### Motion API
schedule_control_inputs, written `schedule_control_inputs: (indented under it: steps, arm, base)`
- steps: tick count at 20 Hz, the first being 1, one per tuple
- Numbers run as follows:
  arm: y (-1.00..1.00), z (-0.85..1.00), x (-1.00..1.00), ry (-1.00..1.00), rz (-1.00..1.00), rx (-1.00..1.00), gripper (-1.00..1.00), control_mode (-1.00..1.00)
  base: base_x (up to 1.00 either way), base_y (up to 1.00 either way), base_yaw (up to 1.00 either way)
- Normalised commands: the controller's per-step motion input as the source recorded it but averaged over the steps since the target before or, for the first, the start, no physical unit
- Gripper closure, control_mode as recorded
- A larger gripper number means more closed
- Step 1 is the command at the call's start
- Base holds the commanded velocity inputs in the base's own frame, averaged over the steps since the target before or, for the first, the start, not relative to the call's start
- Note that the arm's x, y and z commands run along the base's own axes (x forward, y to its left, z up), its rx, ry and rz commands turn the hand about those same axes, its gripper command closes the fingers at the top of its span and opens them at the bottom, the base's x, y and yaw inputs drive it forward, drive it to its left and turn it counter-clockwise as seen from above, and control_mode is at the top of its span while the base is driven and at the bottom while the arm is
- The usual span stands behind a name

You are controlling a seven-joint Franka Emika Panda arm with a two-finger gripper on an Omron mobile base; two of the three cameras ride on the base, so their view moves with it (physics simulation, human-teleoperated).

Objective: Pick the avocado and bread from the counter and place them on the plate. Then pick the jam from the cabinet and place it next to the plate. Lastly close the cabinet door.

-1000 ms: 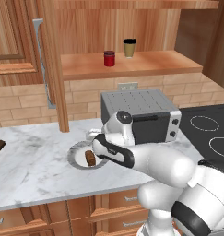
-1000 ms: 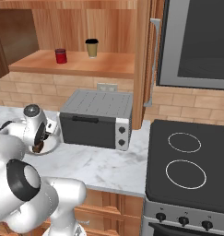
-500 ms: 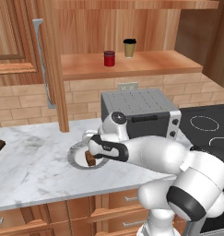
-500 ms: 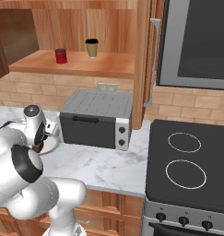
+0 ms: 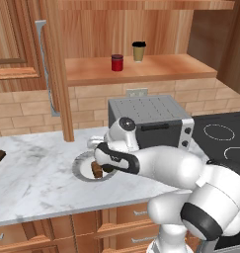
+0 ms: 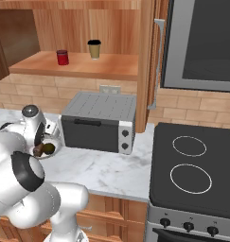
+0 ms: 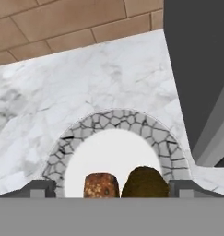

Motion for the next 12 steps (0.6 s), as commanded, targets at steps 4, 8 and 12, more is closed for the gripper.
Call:
schedule_control_inputs:
  steps: [4,8,12]
  arm:
    - [0.15,0.55,-0.05,-0.07,0.00,0.00,-1.00,-1.00]
    - [0.12,0.79,-0.36,-0.15,0.00,0.00,-1.00,-1.00]
    - [0.01,0.86,-0.42,-0.21,-0.01,0.00,-1.00,-1.00]
  base:
    - [0.00,0.00,0.00]
    - [0.00,0.00,0.00]
    - [0.00,0.00,0.00]
